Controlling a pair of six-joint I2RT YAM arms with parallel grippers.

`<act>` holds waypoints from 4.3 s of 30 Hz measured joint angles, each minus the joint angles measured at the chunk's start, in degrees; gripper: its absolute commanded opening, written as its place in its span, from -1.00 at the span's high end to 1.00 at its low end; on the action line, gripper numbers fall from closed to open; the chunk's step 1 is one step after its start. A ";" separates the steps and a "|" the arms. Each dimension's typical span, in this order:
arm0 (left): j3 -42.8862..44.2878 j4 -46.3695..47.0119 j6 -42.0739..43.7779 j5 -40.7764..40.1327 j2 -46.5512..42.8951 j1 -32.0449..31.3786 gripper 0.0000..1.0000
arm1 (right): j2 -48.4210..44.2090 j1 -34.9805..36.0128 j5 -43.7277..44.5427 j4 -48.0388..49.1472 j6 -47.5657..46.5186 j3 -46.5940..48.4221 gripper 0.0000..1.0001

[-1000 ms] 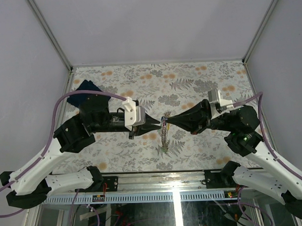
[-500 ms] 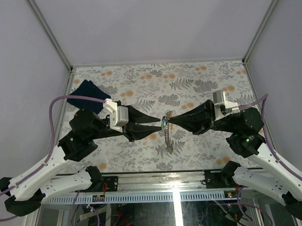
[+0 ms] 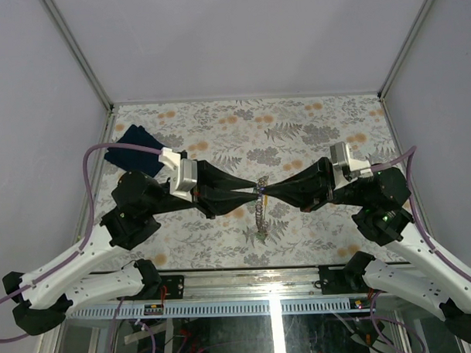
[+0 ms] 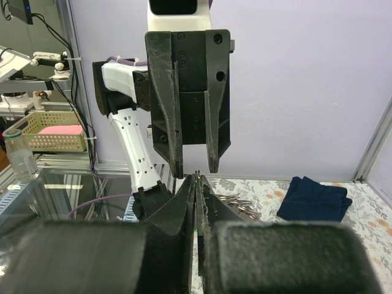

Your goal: Put the keys on the keyring

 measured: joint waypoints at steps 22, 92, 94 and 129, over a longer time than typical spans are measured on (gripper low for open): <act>-0.20 0.70 -0.92 2.51 2.34 -0.04 1.00 | -0.07 0.00 -0.59 0.11 -0.02 0.02 0.94; 37.73 -68.22 28.92 -4.55 20.63 -0.09 0.85 | 10.08 0.00 -5.16 -25.75 -14.75 7.78 1.00; 37.66 -67.91 28.89 -4.57 20.46 -0.09 0.68 | 9.92 0.00 -4.92 -25.29 -14.56 7.65 1.00; 14.25 -27.47 15.08 0.22 2.84 -0.11 0.45 | 4.13 0.00 -4.04 -9.88 -5.29 4.59 1.00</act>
